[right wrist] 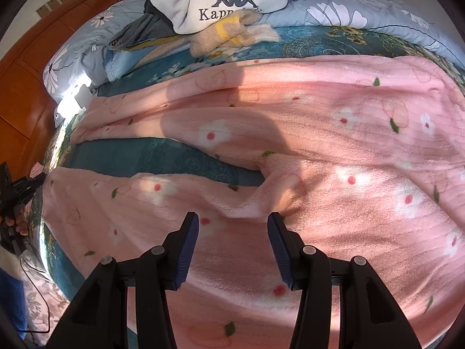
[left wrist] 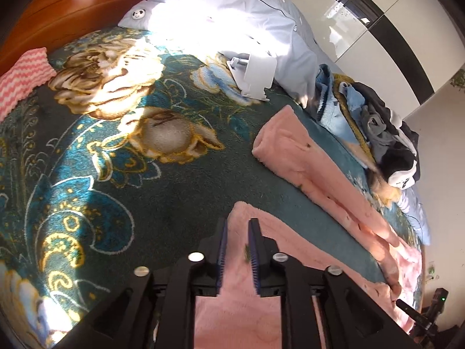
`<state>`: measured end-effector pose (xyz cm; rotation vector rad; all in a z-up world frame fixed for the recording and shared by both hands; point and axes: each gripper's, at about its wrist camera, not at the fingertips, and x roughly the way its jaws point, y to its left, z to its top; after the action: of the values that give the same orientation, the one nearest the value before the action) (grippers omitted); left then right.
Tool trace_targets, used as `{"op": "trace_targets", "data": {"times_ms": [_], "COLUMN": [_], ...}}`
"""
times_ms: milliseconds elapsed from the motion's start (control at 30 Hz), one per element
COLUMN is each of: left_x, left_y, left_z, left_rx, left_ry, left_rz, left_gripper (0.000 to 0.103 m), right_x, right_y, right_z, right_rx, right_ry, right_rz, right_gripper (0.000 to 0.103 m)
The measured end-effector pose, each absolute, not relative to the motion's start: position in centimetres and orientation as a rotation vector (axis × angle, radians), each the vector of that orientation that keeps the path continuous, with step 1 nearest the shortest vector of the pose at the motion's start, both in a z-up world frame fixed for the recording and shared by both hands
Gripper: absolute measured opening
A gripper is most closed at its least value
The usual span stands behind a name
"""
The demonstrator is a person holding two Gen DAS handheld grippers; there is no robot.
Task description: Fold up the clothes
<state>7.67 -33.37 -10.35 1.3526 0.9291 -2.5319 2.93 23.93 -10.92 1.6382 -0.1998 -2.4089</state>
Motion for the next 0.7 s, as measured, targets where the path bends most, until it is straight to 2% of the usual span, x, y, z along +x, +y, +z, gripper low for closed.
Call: {"op": "trace_targets", "data": {"times_ms": [67, 100, 233, 333, 433, 500, 533, 567, 633, 700], "left_x": [9.6, 10.5, 14.1, 15.7, 16.7, 16.9, 17.0, 16.9, 16.6, 16.2], "left_y": [-33.9, -34.2, -34.9, -34.3, -33.5, -33.1, -32.9, -32.9, -32.7, -32.5], "left_z": [-9.7, -9.3, -10.8, -12.4, -13.6, -14.1, -14.4, -14.5, -14.5, -14.5], "left_rx": [1.319, 1.302, 1.331, 1.386, 1.423, 1.438, 1.446, 1.453, 1.454, 1.447], "left_ry": [0.95, 0.961, 1.055, 1.091, 1.118, 1.133, 1.14, 1.142, 1.138, 1.143], "left_rz": [-2.512, -2.502, -2.411, -2.369, -2.345, -2.333, -2.327, -2.321, -2.323, -2.33], "left_gripper": [0.051, 0.053, 0.055, 0.055, 0.055, 0.055, 0.055, 0.055, 0.055, 0.055], "right_x": [2.6, 2.4, 1.4, 0.1, -0.6, -0.6, -0.5, -0.5, -1.0, -2.1], "right_y": [24.0, 23.7, 21.2, 19.7, 19.8, 19.9, 19.7, 19.7, 20.1, 21.1], "right_z": [-10.8, -10.5, -9.8, -11.7, -13.2, -13.3, -13.3, -13.2, -12.8, -12.4], "right_rx": [1.628, 1.612, 1.525, 1.598, 1.655, 1.659, 1.657, 1.655, 1.652, 1.657], "right_ry": [-0.137, -0.106, 0.062, 0.226, 0.262, 0.25, 0.269, 0.288, 0.298, 0.225], "right_rz": [-2.414, -2.402, -2.307, -2.214, -2.191, -2.173, -2.165, -2.169, -2.204, -2.281], "right_gripper": [0.051, 0.051, 0.051, 0.051, 0.051, 0.041, 0.024, 0.012, 0.007, 0.005]}}
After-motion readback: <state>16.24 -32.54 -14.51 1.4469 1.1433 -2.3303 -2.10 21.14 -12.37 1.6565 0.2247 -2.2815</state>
